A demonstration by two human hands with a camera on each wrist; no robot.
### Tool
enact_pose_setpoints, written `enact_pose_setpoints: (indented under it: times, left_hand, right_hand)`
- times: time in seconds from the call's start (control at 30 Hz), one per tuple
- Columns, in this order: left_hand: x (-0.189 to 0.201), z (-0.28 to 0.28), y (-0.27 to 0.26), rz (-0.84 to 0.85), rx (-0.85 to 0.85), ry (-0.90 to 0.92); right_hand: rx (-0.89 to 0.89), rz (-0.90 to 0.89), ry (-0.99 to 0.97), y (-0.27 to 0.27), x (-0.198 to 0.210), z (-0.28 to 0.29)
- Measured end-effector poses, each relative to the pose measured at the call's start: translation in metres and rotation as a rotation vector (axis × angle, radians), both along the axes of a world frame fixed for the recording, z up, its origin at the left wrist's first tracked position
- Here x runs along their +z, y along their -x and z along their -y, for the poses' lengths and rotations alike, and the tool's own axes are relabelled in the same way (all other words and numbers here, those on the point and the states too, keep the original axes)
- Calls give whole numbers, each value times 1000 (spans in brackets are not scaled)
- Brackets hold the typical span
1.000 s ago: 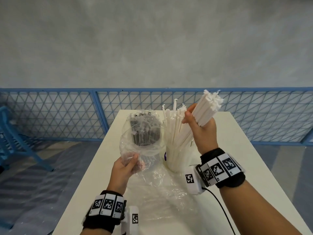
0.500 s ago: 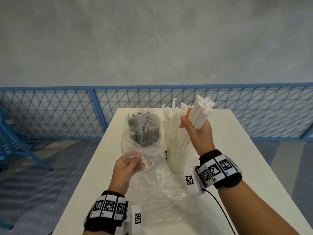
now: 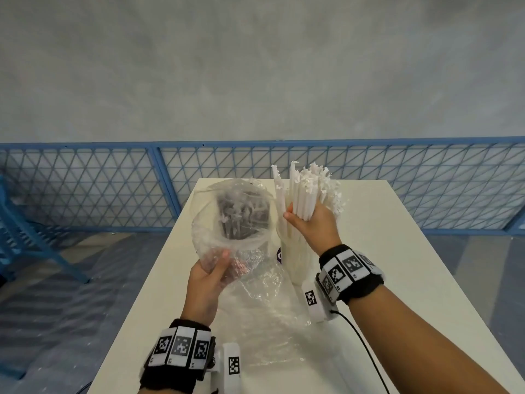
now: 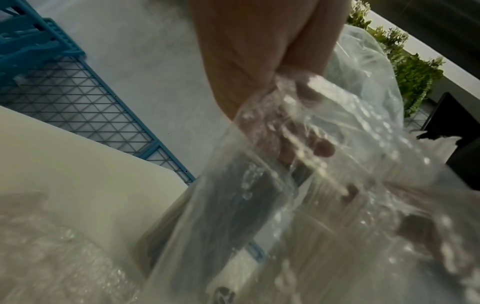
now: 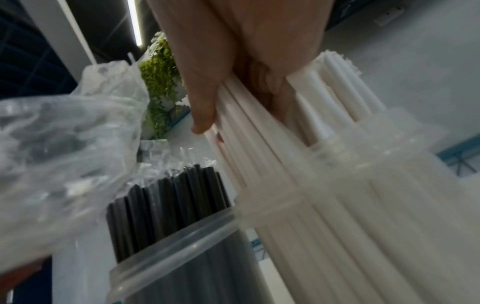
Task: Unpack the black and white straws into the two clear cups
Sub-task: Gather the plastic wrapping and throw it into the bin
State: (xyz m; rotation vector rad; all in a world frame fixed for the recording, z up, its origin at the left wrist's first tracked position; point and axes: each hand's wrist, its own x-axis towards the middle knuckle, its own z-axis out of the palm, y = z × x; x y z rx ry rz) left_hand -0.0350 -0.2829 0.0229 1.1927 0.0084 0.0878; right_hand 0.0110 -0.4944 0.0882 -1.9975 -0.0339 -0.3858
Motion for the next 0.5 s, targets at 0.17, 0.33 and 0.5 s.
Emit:
enact_pose_setpoints:
  times: [0.17,0.33,0.5]
  left_hand:
    - [10,-7,13,29,102,82]
    - [15,-5,22,20,191,163]
    - [10,1,28,-48,274,272]
  right_hand:
    - [-213,337,-132,47,-14,2]
    - [-246,252,-170,84,-59,9]
    - [115,-390,-390,106,-83,6]
